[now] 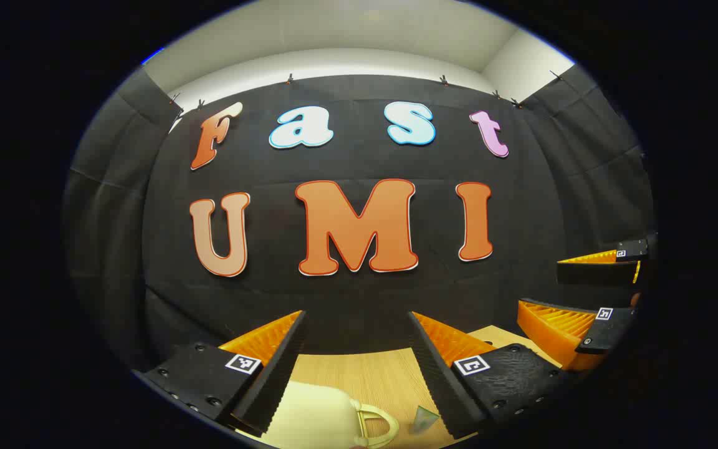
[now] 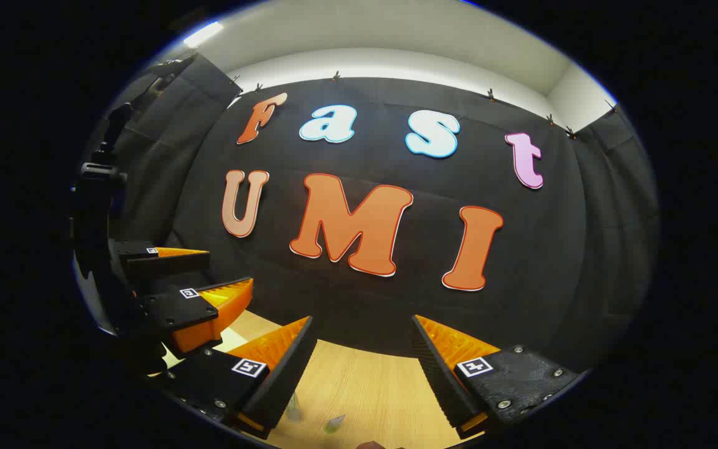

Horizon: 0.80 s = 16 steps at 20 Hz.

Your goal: First open the suitcase, pack the skin care products into it, and then close the suitcase.

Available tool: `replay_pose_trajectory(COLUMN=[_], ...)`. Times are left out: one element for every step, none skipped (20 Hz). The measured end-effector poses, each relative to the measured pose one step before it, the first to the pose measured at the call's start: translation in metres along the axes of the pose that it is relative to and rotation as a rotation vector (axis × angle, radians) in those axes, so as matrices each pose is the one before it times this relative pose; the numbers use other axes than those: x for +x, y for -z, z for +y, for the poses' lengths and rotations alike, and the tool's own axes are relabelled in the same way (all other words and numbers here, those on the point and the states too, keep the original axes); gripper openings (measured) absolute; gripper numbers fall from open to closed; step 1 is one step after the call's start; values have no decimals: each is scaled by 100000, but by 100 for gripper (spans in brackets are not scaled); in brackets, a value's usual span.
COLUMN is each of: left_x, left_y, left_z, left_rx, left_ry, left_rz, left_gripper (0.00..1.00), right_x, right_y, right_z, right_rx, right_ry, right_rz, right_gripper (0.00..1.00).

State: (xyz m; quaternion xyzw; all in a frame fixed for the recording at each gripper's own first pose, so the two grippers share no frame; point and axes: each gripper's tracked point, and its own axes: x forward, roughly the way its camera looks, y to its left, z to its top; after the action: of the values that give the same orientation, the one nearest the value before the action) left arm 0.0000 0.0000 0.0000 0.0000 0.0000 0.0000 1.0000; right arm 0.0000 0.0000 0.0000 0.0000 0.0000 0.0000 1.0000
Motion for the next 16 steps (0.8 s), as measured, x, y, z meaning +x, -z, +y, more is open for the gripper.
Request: replay_pose_trajectory(left_x=[49,13,21,0,-41,-19,-6,-11,-133,3,95,55,-62,-32,86,-20], left_y=[223,82,47,48,-60,-14,111,-104,-30,-73,194,223,218,-39,46,-127], left_z=[-167,-72,-136,-69,172,16,-9,-104,-70,-40,-55,-50,75,146,67,61], left_rx=[589,624,-716,-1123,-337,204,155,58,526,805,529,-482,-352,-185,4,-108], left_ry=[382,20,250,-140,-610,-394,-203,-212,-33,-207,299,-144,-328,-522,-542,-400], left_rz=[357,378,646,559,-235,192,-14,-30,-90,-29,534,973,488,226,93,-71], left_gripper=[96,96,96,96,97,99,99,99,99,99,99,99,99,99,99,99], right_x=[41,-33,-13,-89,-47,-103,-79,-5,38,-2,-10,-95,57,84,50,-37], right_y=[134,205,141,158,134,97,-3,87,64,17,5,-50,-59,126,43,131], right_z=[-174,-235,-216,-116,-120,66,143,-139,51,-114,-44,-153,-494,-320,-226,-157], right_rx=[779,321,-251,-694,-330,512,914,688,148,-161,-407,-911,-708,-8,573,950], right_ry=[427,289,369,197,161,-419,-578,-425,-339,149,-403,177,800,516,429,15], right_rz=[460,623,466,197,274,401,285,312,224,21,-112,-435,-19,78,210,374], right_gripper=[95,95,95,95,95,95,95,95,95,96,96,96,95,95,95,95])
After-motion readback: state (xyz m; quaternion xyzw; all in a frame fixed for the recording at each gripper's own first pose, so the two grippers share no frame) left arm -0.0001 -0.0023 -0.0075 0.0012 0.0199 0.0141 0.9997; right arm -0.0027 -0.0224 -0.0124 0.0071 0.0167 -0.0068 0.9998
